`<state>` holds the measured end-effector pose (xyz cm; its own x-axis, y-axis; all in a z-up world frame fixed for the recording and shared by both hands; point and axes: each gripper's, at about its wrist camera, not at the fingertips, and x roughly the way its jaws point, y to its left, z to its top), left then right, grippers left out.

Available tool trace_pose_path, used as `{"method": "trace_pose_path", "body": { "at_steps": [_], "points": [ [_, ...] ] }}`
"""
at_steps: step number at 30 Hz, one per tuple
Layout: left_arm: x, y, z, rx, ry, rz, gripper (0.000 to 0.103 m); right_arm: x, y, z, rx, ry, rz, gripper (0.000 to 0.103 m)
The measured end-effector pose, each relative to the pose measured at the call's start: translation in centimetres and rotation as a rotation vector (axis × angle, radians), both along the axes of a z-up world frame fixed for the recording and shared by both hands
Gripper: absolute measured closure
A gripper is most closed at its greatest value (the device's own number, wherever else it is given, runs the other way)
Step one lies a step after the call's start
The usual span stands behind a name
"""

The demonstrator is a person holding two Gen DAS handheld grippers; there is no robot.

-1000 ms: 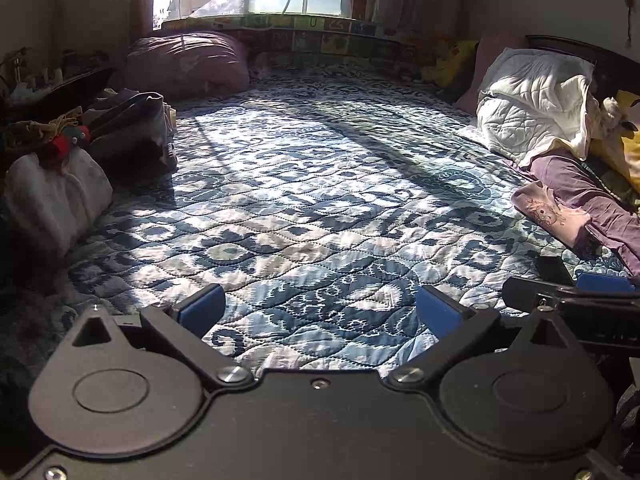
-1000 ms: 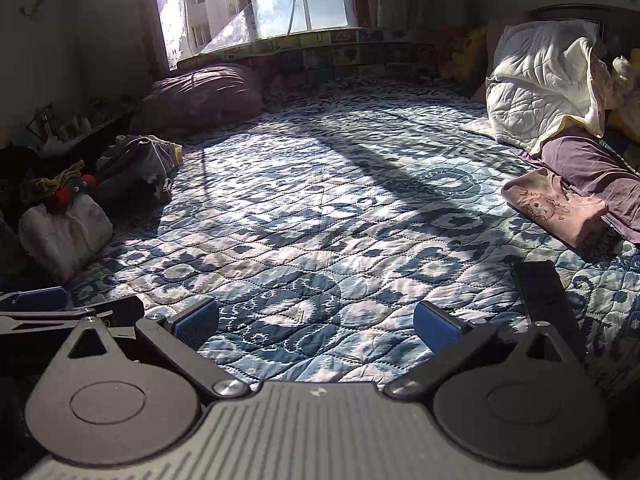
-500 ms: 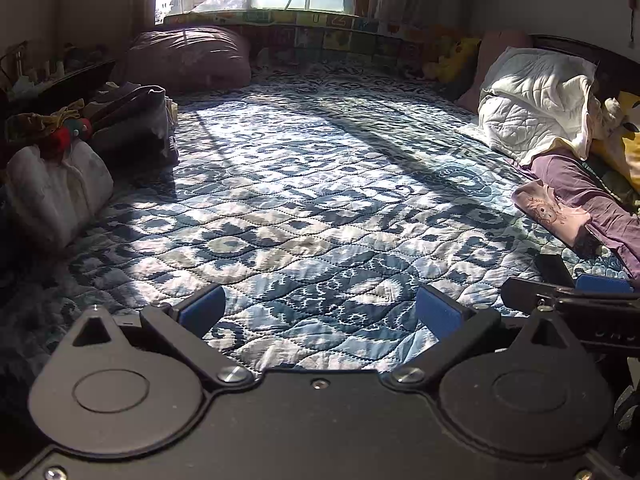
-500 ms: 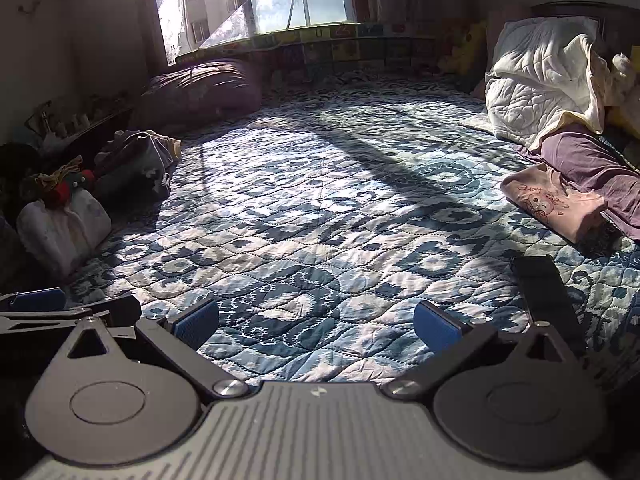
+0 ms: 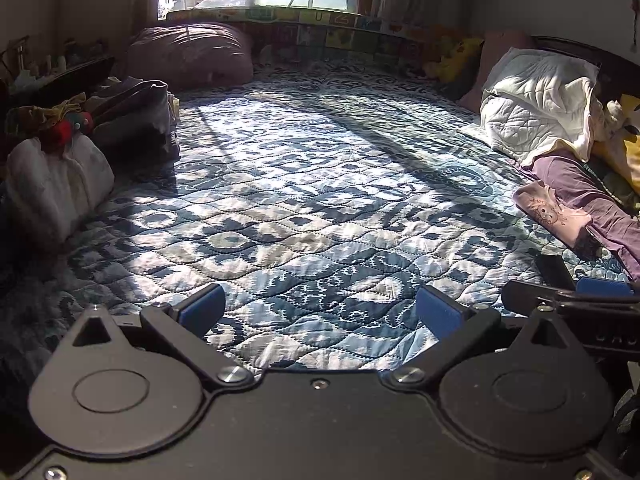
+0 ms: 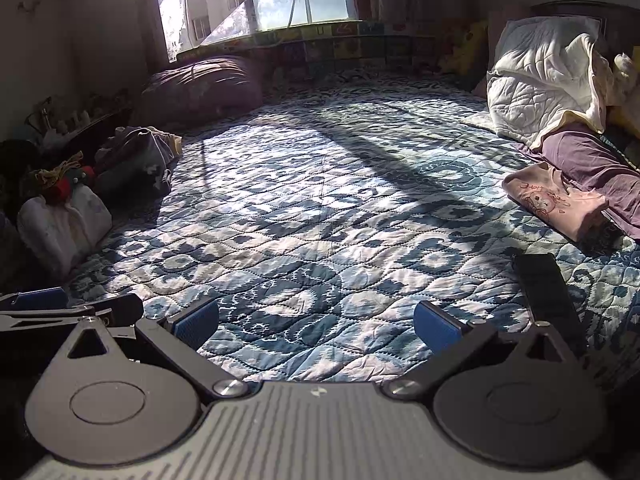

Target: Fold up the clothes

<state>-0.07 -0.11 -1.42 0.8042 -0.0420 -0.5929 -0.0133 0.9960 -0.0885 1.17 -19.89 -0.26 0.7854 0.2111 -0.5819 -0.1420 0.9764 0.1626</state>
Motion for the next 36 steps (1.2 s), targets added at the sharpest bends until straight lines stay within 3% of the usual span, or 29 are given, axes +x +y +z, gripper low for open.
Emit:
{"method": "trace_pose_path", "body": {
  "at_steps": [29,36],
  "points": [
    [0.6,-0.1,-0.7,-0.012,0.011,-0.008,0.001,0.4,0.0,-0.5,0.002,0.008,0.012,0.001],
    [1.4,2.6,-1.6,-0.038,0.026,0.026,0.000,1.3,1.1,-1.4,-0.012,0.000,0.055,0.001]
  ]
}}
